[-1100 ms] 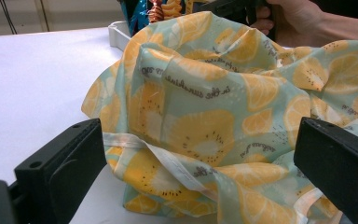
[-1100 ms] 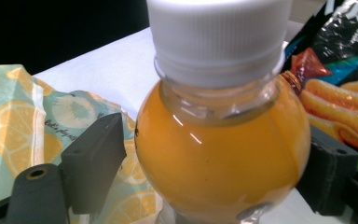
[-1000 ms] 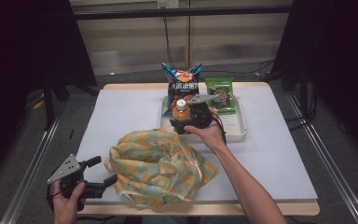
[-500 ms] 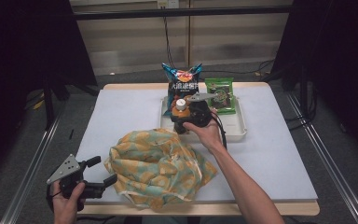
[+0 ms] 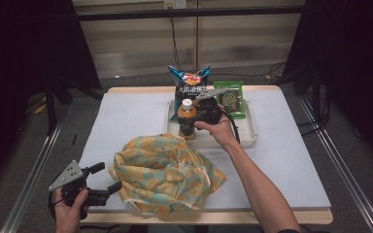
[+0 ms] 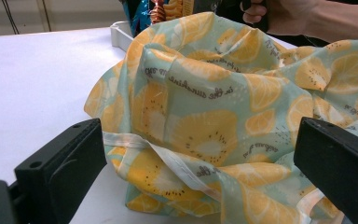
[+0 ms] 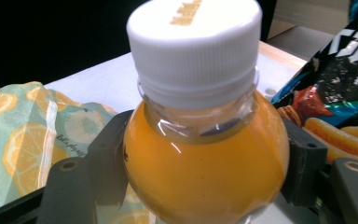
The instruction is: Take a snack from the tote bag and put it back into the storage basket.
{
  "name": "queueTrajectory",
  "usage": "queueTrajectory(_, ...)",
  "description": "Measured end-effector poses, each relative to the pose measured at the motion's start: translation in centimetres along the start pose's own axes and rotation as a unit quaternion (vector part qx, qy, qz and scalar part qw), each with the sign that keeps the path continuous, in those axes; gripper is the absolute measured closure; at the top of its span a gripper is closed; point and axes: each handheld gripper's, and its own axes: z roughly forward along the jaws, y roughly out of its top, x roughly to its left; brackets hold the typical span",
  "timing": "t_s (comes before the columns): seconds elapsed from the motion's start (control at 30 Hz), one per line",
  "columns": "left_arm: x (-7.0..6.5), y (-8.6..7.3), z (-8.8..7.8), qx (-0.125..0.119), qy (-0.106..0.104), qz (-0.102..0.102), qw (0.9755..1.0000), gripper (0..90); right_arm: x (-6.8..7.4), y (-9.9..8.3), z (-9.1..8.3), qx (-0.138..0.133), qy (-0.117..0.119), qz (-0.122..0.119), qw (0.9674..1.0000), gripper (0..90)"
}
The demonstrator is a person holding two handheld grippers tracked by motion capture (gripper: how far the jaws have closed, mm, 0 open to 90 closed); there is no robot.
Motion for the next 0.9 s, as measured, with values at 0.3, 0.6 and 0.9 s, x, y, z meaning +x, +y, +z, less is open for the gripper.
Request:
queueTrajectory(0.3,0.0,0.0,0.0,0.0,-0.002,0.0,1.0,1.8,0.1,-0.6,0.7,0.019,0.018,-0.022,0.9994,30.3)
queueTrajectory(0.6,-0.1,0.0,0.0,0.001,0.002,0.0,1.0,1.8,0.2,-0.6,0.4,0.019,0.0,-0.005,0.9998,21.6)
queueTrajectory(0.9,-0.4,0.1,-0.1,-0.002,0.006,0.0,1.0,1.8,1.1,-0.6,-1.5,-0.007,-0.031,0.012,0.9994,12.2)
